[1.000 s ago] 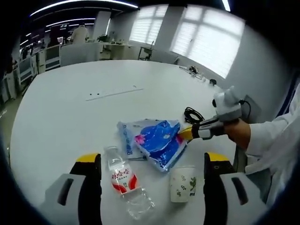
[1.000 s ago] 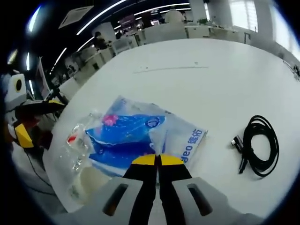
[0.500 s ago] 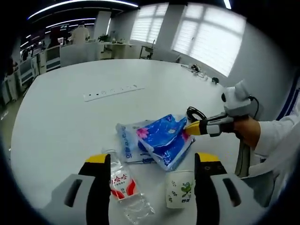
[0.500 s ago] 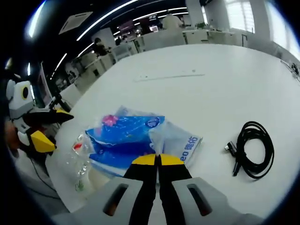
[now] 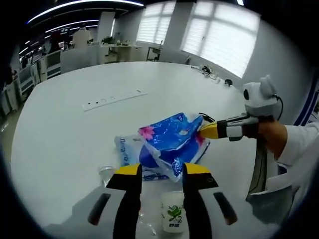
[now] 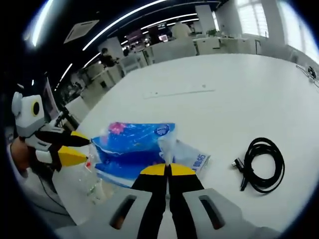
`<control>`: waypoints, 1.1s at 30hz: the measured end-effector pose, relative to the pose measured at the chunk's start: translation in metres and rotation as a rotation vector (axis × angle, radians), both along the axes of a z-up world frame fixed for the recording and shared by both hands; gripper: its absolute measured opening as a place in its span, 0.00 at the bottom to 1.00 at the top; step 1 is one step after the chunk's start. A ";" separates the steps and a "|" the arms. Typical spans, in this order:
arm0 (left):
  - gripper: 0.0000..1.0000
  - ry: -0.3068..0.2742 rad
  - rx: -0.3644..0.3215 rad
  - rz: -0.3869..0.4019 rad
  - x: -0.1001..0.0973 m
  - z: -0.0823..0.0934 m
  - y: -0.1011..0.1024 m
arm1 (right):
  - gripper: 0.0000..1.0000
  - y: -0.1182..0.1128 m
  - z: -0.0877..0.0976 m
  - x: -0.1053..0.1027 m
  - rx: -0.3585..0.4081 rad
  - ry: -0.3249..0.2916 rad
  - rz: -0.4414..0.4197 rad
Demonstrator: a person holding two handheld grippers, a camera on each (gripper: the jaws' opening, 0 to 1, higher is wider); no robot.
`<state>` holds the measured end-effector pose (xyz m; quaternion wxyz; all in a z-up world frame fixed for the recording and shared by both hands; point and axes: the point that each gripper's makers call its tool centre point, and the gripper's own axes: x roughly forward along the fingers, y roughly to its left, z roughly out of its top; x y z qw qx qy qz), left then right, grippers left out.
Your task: Arrange the tabletop items into an orderly group along one side of the table until the central work area is clear of visible clutter.
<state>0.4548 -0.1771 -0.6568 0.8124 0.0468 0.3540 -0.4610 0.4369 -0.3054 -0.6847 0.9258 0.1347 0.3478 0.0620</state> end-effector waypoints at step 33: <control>0.00 -0.043 -0.090 -0.051 -0.013 0.047 -0.125 | 0.00 -0.119 0.061 -0.016 -0.023 -0.120 -0.061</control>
